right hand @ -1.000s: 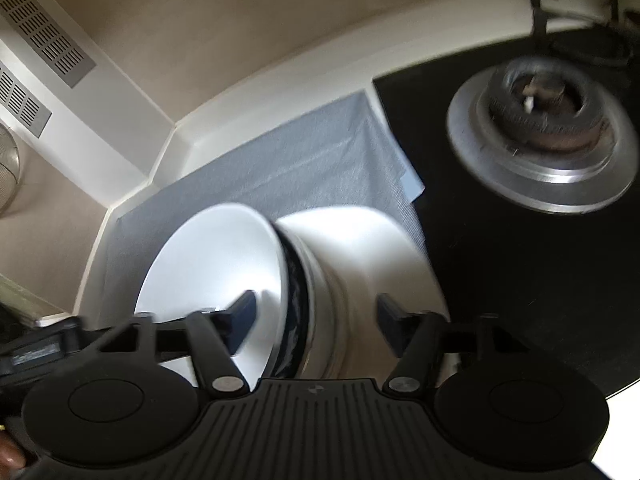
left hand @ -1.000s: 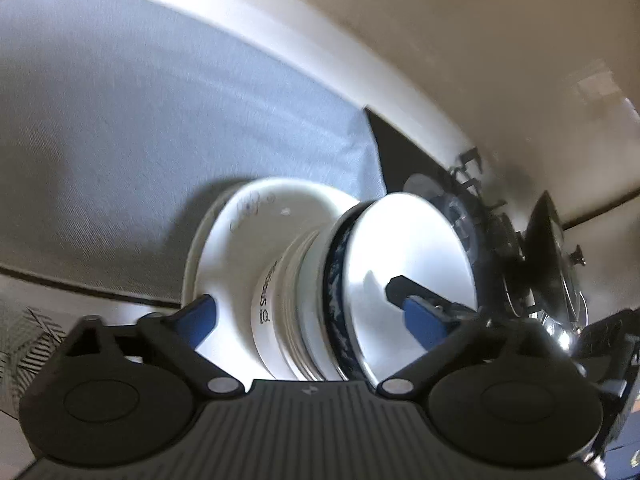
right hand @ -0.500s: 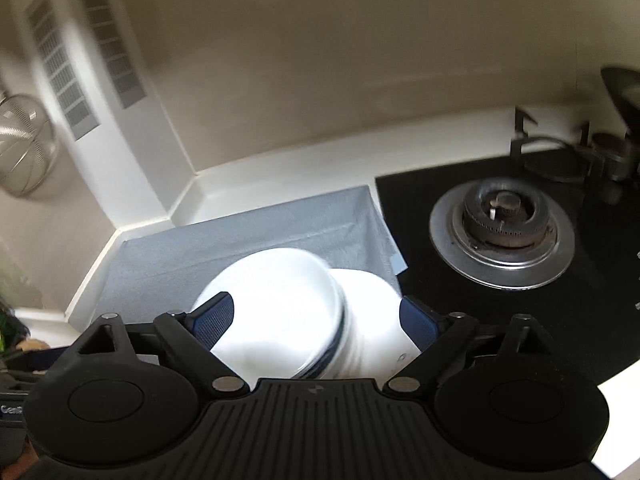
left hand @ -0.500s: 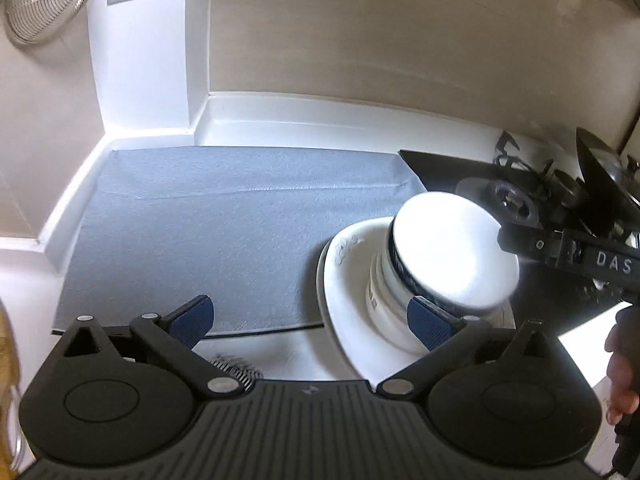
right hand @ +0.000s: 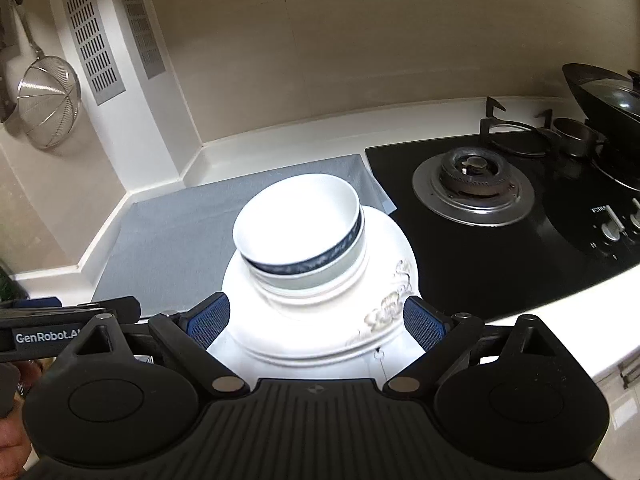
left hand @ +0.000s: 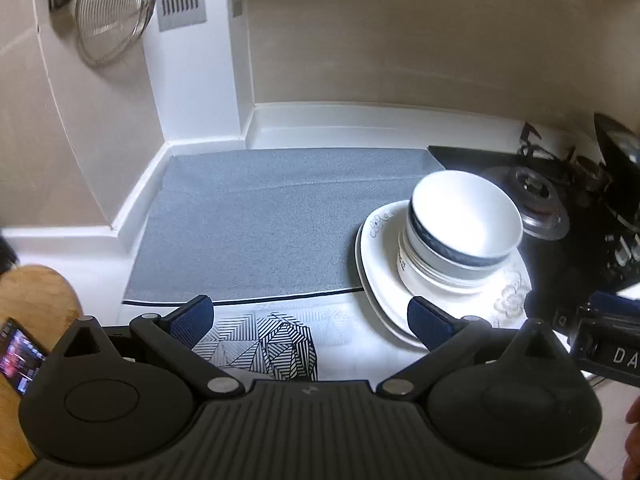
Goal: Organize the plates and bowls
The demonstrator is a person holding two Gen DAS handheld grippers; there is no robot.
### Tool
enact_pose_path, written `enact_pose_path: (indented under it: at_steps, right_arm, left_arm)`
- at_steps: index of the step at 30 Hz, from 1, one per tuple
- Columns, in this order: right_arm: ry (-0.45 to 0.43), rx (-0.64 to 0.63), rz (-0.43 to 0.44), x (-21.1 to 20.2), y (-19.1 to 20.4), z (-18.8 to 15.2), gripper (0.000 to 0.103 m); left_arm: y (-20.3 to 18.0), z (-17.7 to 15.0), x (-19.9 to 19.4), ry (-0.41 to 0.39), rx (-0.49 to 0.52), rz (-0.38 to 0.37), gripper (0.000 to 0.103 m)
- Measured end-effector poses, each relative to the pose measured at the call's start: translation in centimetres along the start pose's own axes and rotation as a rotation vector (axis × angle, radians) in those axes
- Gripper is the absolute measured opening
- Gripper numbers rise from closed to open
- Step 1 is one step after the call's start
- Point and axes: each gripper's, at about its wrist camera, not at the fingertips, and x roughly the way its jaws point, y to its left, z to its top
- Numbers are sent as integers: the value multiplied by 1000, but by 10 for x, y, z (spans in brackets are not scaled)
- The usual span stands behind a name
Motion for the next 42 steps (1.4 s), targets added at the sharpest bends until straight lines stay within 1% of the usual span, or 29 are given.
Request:
enact_pose_path:
  at_steps: [2,4,6,8,10,14,16,20,26,28,35,42]
  right_arm:
    - [-6,-13,9,-5,0,-2,95]
    - [-16,-27,24,-8,-2,-3,95]
    - [-14,-36,41,-8,-6,-2,95]
    - [-6,-47,53,-11,-12,-3,95]
    - [4,-66,63,-15,-20,-5,95]
    - [4,-85,68,-20,-37,-7,95]
    - [7,-87,68,-20,-45,-6,95]
    - [9,-90,77,-22,-61,-6,95]
    - [31,-122,84,-22,-74,-9,95]
    - [39,-135,90,-23,-77,-10,95]
    - [46,-157,124,-26,-80,-9,103]
    - [65,-154,148,-26,-84,-10,103]
  left_arm:
    - [-9,-3,-6,-1,36,27,103]
    - [-14,-6,-11,-8,42,51,103]
    - [-19,-6,-12,-9,27,56,103]
    - [-26,-7,-14,4,-7,60,103]
    - [-37,-8,-14,25,-7,74,103]
    - [-72,-11,-15,46,108,147,103]
    - [-84,-13,-17,43,123,155,103]
    - [-96,-13,-23,35,80,122,103]
    - [-102,-16,-23,77,4,100,103]
    - [-104,-19,-25,82,-10,116,103]
    - [-108,-23,-34,75,-34,152,103]
    - [-109,-26,-39,78,-45,164,103]
